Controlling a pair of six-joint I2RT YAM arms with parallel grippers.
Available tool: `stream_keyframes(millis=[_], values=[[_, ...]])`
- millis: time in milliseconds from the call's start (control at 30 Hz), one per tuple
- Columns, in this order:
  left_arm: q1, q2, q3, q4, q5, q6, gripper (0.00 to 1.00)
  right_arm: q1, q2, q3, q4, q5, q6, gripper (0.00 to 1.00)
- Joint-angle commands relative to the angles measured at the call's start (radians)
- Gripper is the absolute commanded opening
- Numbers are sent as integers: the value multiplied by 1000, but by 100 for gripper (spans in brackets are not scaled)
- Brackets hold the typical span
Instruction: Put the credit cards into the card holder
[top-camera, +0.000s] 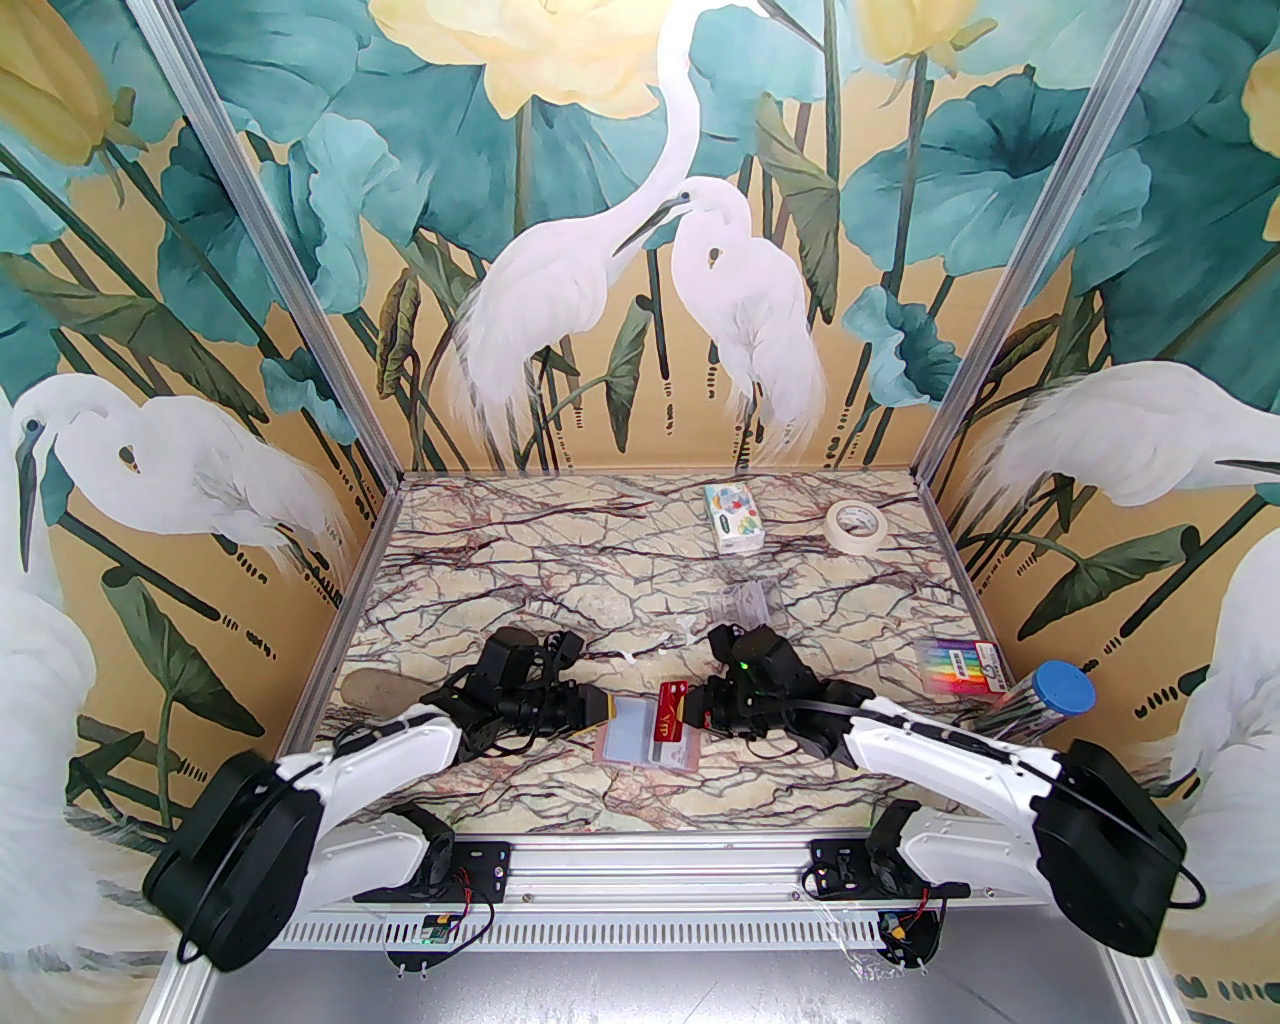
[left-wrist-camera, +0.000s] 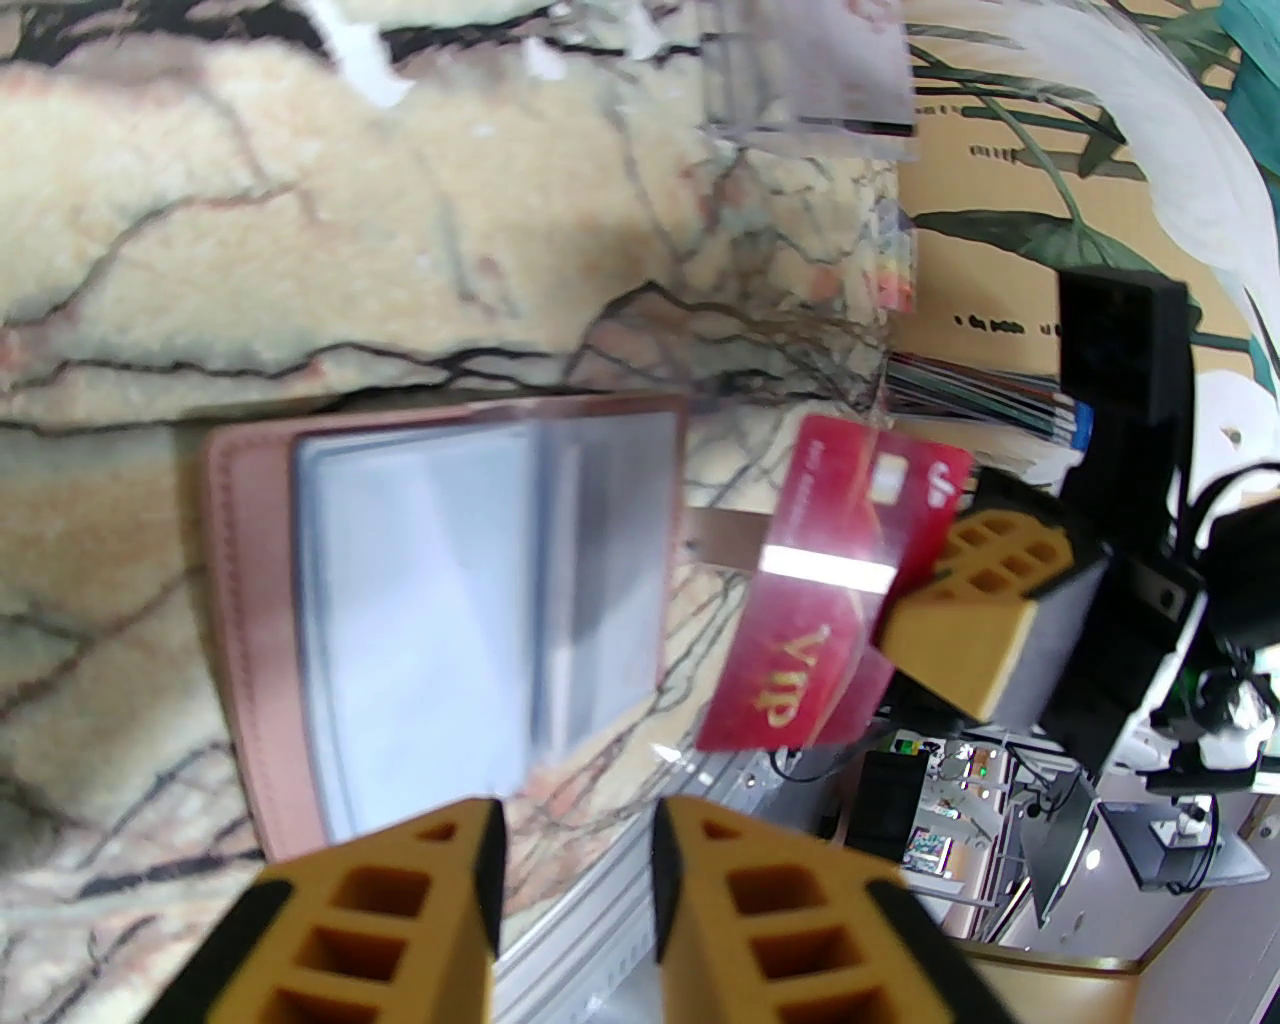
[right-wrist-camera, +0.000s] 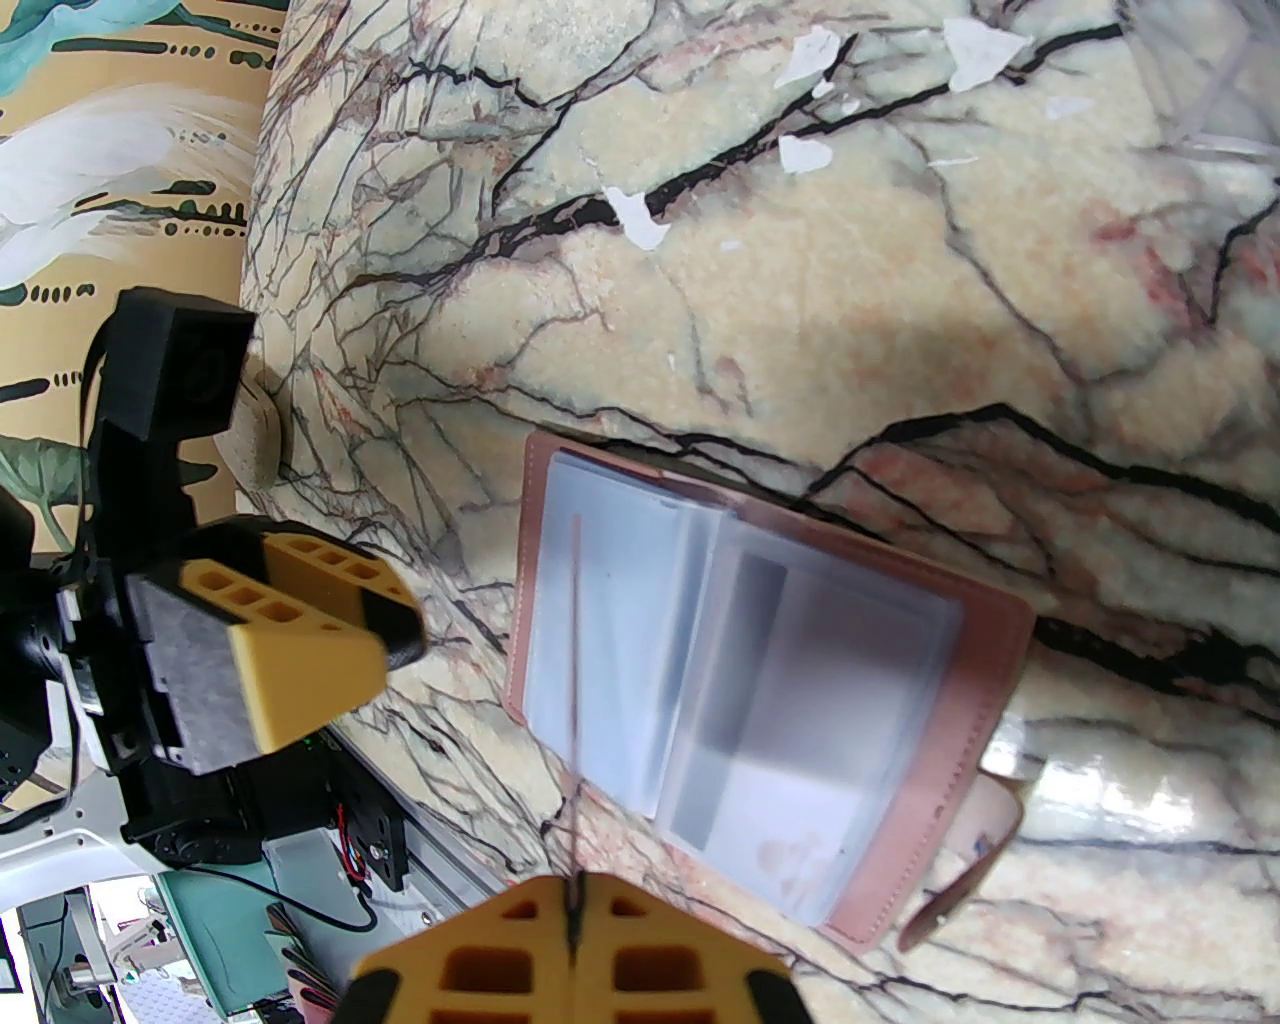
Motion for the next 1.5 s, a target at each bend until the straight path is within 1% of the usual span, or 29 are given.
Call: stream_keyframes(millis=[0,133,300,767,1133,1467], values=[[-12,44,-11,79,-19,16,27,9,19,-23,70,31,34,0],[-29,110,-5,100,-31,19,23,9,50,-22,82,31,35,0],[-38,149,3,94,-64,24,22,15,94,-21,114,20,43,0],[-46,132,7,13,-122,57,21,27,162,-14,156,10,44,0],[-52,148,10,-15,-159,64,20,34,170,-23,157,20,41,0],[-53,144,7,-26,-166,64,19,35,197,-27,178,13,44,0]])
